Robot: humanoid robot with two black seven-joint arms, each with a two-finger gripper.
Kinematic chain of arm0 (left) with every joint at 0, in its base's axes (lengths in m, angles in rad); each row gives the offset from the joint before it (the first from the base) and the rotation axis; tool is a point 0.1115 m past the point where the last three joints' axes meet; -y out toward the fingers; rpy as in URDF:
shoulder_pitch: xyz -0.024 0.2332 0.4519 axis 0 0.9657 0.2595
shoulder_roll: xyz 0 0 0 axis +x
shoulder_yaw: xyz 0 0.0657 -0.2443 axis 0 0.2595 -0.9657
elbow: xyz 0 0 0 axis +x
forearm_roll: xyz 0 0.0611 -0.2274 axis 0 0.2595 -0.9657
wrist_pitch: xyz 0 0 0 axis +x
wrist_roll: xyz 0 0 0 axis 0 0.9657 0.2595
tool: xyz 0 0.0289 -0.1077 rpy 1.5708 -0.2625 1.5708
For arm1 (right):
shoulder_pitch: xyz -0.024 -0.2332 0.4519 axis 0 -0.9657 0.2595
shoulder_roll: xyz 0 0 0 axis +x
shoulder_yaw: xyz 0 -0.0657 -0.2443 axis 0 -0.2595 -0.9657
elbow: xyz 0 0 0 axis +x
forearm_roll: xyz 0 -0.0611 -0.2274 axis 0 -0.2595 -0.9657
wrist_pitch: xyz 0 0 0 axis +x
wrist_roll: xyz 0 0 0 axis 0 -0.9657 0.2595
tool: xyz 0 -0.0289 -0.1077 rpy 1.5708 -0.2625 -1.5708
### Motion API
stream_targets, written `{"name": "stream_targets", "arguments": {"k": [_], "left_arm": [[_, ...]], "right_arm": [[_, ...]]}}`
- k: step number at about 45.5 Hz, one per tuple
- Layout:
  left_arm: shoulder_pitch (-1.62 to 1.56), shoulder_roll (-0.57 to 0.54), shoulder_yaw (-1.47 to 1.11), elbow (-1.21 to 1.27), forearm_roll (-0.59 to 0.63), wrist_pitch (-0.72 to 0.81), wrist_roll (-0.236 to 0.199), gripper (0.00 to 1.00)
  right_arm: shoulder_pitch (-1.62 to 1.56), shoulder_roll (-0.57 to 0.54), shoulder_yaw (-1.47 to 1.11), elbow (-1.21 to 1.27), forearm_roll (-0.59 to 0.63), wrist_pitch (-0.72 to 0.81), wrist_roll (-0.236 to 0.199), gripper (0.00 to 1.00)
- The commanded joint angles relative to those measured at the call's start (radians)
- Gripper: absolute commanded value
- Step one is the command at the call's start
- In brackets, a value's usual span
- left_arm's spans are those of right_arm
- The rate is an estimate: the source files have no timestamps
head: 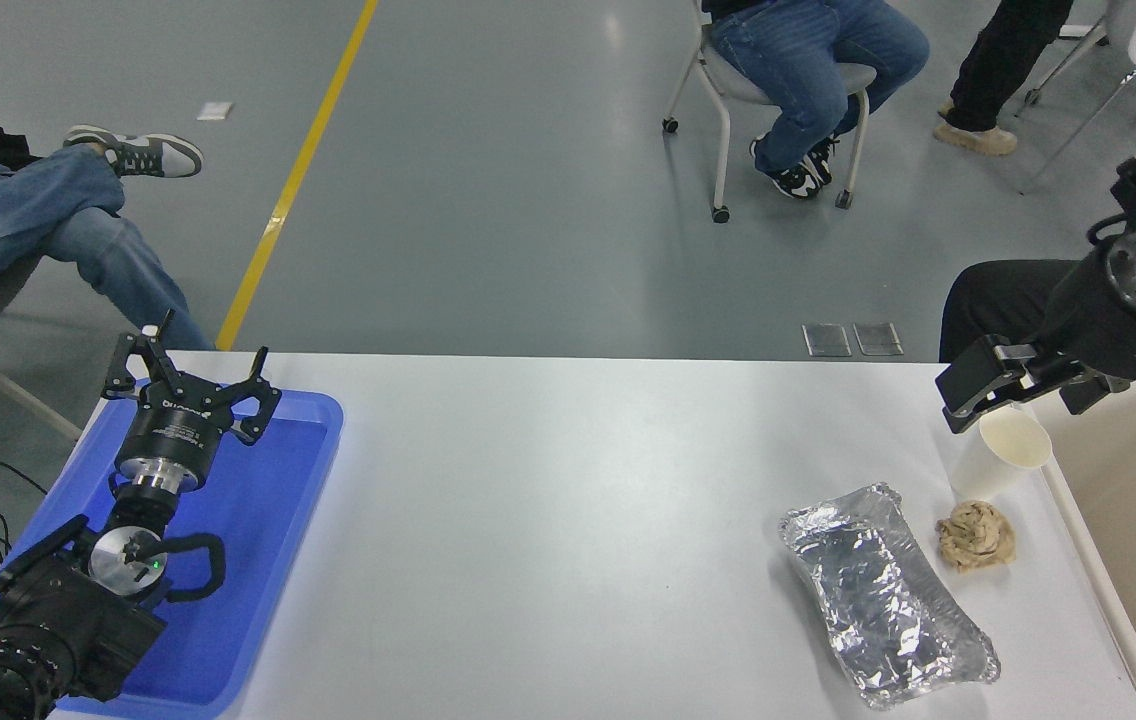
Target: Pick up paper cup place in dustbin
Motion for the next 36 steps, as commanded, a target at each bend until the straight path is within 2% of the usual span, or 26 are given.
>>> {"name": "stream_targets", "arguments": {"k": [1, 5, 7, 14, 23, 36], "left_arm": [[-0.001, -0.001, 0.001, 0.0, -0.001, 0.0, 0.0, 1.0], [-0.001, -0.001, 0.0, 0.003, -0.001, 0.0, 0.0, 1.0], [-0.001, -0.001, 0.0, 0.003, -0.001, 0.0, 0.0, 1.0], [-0.001, 0.001, 0.001, 0.003, -0.001, 0.0, 0.0, 1.0], [-0.001, 0.001, 0.0, 0.003, -0.001, 0.0, 0.0, 1.0], [-0.003, -0.001, 0.0, 0.0, 0.001, 0.0, 0.0, 1.0]], "right_arm": [[0.053, 0.093, -0.012, 0.017, 0.187, 0.011, -0.012, 1.0], [0.055, 0.142, 0.029, 0.009, 0.32, 0.005, -0.02, 1.0], [0.053, 0.155, 0.038, 0.007, 0.345, 0.004, -0.032, 1.0], [0.049, 0.21, 0.054, 0.003, 0.35, -0.012, -0.042, 1.0], [0.037, 0.198, 0.055, 0.0, 0.343, -0.032, -0.04, 1.0], [0.012, 0.09, 0.055, -0.029, 0.307, -0.065, -0.04, 1.0]]}}
